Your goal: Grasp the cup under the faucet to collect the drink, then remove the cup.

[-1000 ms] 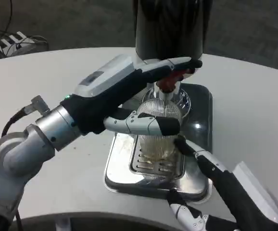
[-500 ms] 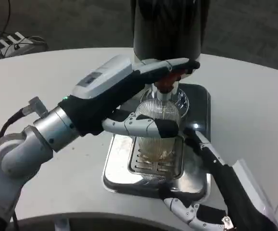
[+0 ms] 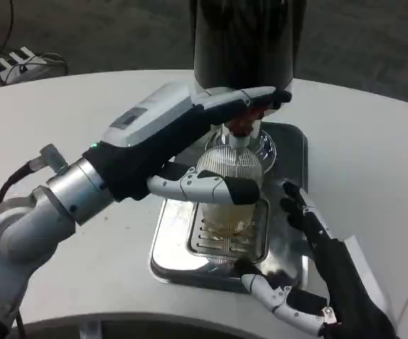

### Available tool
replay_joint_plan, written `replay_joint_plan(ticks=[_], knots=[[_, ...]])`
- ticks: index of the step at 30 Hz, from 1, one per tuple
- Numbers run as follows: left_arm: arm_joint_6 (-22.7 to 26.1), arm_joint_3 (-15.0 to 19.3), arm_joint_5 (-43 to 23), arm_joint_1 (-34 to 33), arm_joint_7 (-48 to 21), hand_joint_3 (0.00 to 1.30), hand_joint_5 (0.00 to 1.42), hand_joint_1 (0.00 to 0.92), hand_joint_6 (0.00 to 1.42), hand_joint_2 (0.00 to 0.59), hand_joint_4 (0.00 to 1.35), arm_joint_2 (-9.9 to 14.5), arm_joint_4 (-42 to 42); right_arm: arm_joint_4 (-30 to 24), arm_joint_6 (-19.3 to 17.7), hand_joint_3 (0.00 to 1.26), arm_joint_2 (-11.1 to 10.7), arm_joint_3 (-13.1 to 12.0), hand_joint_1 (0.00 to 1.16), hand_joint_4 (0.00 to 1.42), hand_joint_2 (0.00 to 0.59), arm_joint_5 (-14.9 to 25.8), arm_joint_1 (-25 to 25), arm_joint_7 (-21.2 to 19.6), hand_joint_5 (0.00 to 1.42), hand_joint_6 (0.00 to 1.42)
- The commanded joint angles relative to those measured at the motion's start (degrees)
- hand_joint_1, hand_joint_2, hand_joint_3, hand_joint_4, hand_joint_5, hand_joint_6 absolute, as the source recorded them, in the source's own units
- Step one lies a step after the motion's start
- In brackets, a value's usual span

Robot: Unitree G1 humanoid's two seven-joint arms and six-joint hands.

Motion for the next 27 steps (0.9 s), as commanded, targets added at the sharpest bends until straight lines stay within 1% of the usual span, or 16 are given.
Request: replay_joint_plan(ticks=[1,2,4,5,6,8,13,17,19,23,24,27], knots=[[-0.13,-1.87,3.06,2.47,-1.98,0.19,0.26,0.000,0.12,0.054,0.20,1.63,2.18,1.80,0.02,0.05,0.15,-0.48,0.91,0.08,0.294,0.58,-1.54,-1.21,0.09,0.20],[-0.16,-1.89,3.08,2.45,-1.96,0.19,0.26,0.000,0.12,0.055,0.20,1.65,2.22,2.20,0.17,0.05,0.14,-0.70,0.91,0.08,0.294,0.81,-2.15,-1.12,0.09,0.20],[-0.29,-1.96,3.15,2.14,-1.93,0.19,0.26,0.000,0.12,0.054,0.20,1.70,2.77,2.91,-0.25,0.04,-0.51,-0.59,0.90,0.07,0.289,-0.57,-3.49,-1.61,0.08,0.17],[-0.40,-1.99,3.23,2.01,-1.87,0.19,0.26,0.000,0.12,0.053,0.20,1.72,3.02,3.22,-0.58,0.03,-1.14,-0.30,0.90,0.07,0.289,-1.96,-4.26,-1.95,0.07,0.17],[-0.55,-2.04,3.36,1.85,-1.79,0.19,0.26,0.000,0.12,0.052,0.20,1.74,3.29,3.83,-0.75,0.03,-1.23,-0.31,0.89,0.07,0.289,-2.31,-4.93,-2.36,0.07,0.15],[-0.84,-2.20,3.71,1.51,-1.63,0.19,0.27,0.000,0.12,0.051,0.21,1.78,3.87,5.25,-0.64,0.03,-0.59,-0.91,0.89,0.07,0.289,-1.41,-5.91,-3.18,0.07,0.15],[-1.34,-2.57,4.34,0.95,-1.20,0.19,0.27,0.000,0.12,0.050,0.21,1.83,5.09,9.47,-1.77,0.03,-0.62,-1.66,0.89,0.07,0.287,-1.33,-9.00,-5.77,0.07,0.14],[-1.48,-2.87,4.50,0.72,-0.84,0.19,0.27,0.000,0.12,0.050,0.21,1.84,5.53,14.61,-3.63,0.03,0.51,-2.18,0.88,0.07,0.282,-0.43,-11.91,-9.22,0.07,0.16],[-1.50,-3.05,4.62,0.46,-0.67,0.19,0.27,0.000,0.12,0.048,0.21,1.85,5.61,17.06,-4.70,0.03,0.21,-2.45,0.89,0.07,0.281,-0.90,-13.46,-10.90,0.07,0.16],[-1.57,-3.38,4.93,0.12,-0.54,0.19,0.27,0.000,0.12,0.046,0.21,1.92,5.72,20.47,-5.39,0.02,-0.04,-3.19,0.89,0.07,0.278,-0.19,-15.86,-12.07,0.07,0.17],[-1.61,-3.48,5.05,0.04,-0.50,0.19,0.27,0.000,0.12,0.045,0.21,1.97,5.74,21.12,-5.59,0.02,0.07,-3.35,0.90,0.07,0.266,0.08,-16.23,-12.36,0.07,0.17],[-1.64,-3.68,5.23,-0.15,-0.40,0.19,0.27,0.000,0.12,0.045,0.21,2.07,5.83,23.16,-5.76,0.01,0.37,-3.40,0.90,0.07,0.261,0.56,-17.54,-13.00,0.07,0.17]])
